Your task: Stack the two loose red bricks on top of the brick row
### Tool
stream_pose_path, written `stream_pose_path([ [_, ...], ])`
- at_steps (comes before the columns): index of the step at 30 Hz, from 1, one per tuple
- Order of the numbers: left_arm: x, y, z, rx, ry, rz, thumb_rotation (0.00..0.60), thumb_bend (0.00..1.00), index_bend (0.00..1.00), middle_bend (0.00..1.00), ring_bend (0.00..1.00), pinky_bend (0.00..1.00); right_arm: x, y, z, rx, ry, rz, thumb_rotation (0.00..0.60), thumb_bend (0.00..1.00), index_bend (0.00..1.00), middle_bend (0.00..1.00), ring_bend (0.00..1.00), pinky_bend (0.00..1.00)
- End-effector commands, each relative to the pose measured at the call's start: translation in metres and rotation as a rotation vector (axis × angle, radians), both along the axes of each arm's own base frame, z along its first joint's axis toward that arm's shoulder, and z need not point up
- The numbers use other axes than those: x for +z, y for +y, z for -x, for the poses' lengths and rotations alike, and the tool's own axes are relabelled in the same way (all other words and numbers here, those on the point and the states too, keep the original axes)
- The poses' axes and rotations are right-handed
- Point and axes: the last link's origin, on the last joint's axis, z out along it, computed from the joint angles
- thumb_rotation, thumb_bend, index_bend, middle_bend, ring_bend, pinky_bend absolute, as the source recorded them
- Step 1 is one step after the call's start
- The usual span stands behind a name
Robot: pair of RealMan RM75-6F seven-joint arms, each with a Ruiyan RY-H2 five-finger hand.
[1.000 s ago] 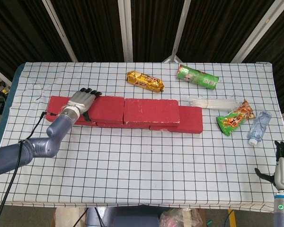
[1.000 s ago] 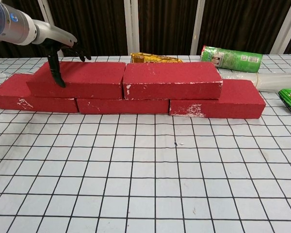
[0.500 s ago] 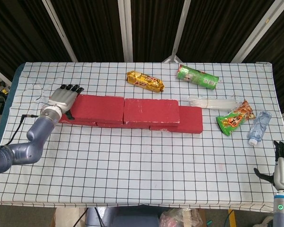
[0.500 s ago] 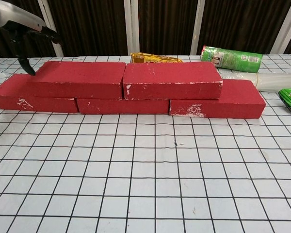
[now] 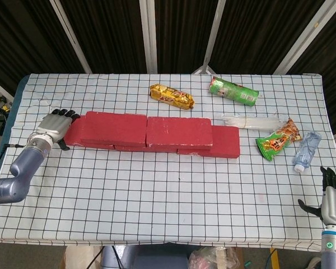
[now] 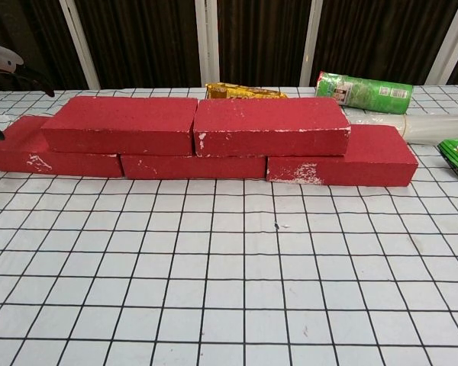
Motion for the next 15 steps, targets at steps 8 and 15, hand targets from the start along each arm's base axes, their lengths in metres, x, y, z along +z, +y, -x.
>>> stream_pose_path([
  [8,-0.011,0.002,0.008,0.007,0.011,0.018,0.600,0.00,0.15,0.04,0.00,0.00,0.000,0.000,0.001,-0.003,-0.002,-0.001,0.600,0.21,0.03,0.00,0.00,0.00],
  [15,-0.019,0.002,0.007,0.006,0.012,0.031,0.600,0.00,0.15,0.04,0.00,0.00,0.001,0.000,0.001,-0.006,-0.005,0.003,0.600,0.21,0.03,0.00,0.00,0.00],
])
